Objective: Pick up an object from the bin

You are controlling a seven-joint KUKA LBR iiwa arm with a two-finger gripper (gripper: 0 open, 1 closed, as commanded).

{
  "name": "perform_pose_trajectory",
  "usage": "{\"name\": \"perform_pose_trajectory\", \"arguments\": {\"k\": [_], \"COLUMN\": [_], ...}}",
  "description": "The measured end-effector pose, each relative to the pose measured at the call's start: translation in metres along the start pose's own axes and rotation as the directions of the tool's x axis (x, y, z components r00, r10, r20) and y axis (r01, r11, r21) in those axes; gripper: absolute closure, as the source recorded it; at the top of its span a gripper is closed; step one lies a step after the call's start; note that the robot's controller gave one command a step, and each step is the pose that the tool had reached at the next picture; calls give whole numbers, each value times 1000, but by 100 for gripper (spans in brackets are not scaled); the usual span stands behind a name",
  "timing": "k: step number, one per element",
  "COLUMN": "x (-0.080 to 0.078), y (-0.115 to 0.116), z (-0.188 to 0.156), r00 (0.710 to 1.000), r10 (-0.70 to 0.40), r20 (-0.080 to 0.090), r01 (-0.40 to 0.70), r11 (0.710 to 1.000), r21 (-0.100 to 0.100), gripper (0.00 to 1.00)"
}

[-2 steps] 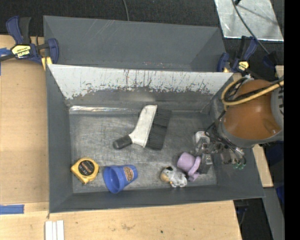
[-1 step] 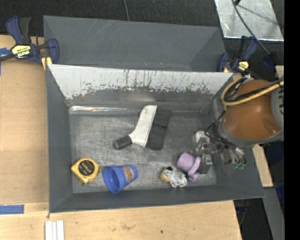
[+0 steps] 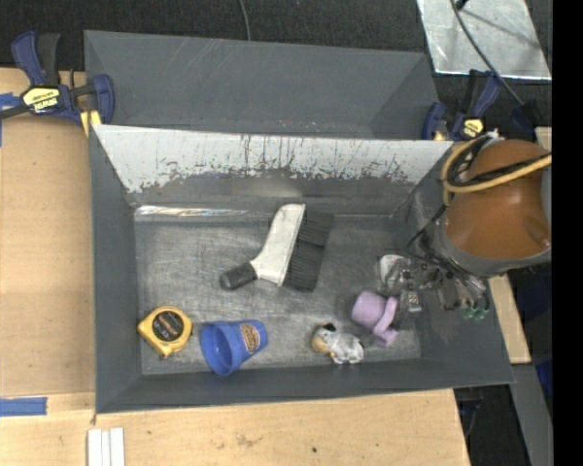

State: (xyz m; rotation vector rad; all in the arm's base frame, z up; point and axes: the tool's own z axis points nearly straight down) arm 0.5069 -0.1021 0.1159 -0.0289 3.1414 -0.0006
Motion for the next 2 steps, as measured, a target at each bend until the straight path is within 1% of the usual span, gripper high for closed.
{"name": "perform_pose_trajectory", "arguments": {"k": [1,2], "x": [6,0], "y": [1,10], "z": [-56,-125], "r00": [1000,1000], "r10": [-1,-2], "r20": [-3,0], "r01": [1,2], "r11": [1000,1000], "r21": [-1,0], "gripper": [100,100]}}
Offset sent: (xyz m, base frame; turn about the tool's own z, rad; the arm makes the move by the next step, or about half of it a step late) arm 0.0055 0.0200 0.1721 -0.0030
